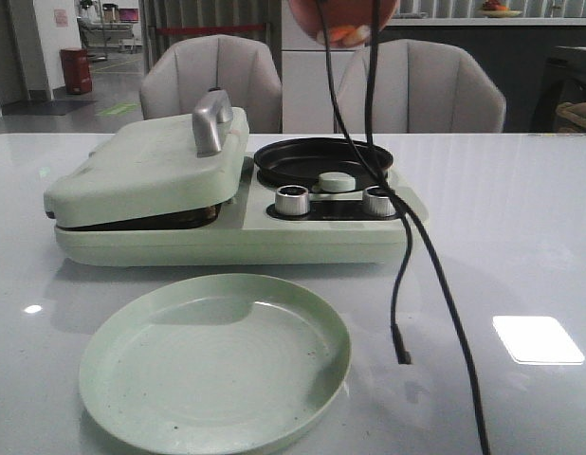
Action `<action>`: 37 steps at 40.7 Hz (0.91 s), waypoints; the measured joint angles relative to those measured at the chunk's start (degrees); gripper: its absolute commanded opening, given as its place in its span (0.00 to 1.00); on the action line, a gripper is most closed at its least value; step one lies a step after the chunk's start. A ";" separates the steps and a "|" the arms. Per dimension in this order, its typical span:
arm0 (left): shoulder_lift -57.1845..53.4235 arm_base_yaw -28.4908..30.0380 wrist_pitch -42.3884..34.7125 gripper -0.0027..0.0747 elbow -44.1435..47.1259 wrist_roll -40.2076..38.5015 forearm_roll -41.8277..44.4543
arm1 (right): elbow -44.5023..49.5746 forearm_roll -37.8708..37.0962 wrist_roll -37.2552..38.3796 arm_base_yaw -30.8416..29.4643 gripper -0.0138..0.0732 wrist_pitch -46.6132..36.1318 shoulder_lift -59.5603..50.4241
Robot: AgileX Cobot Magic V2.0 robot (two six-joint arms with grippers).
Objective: Make breakfast with bread and shrimp
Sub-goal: 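Tilt the pink bowl over the frying pan to pour the shrimp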
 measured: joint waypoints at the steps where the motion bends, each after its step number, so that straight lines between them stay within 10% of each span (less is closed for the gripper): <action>1: 0.00 0.00 0.00 0.16 0.00 0.00 0.00 | -0.11 0.00 0.00 0.00 0.18 0.03 -0.48; 37: 0.00 0.00 0.00 0.16 0.00 0.00 0.00 | -0.46 5.71 -0.13 0.00 0.18 0.40 -0.24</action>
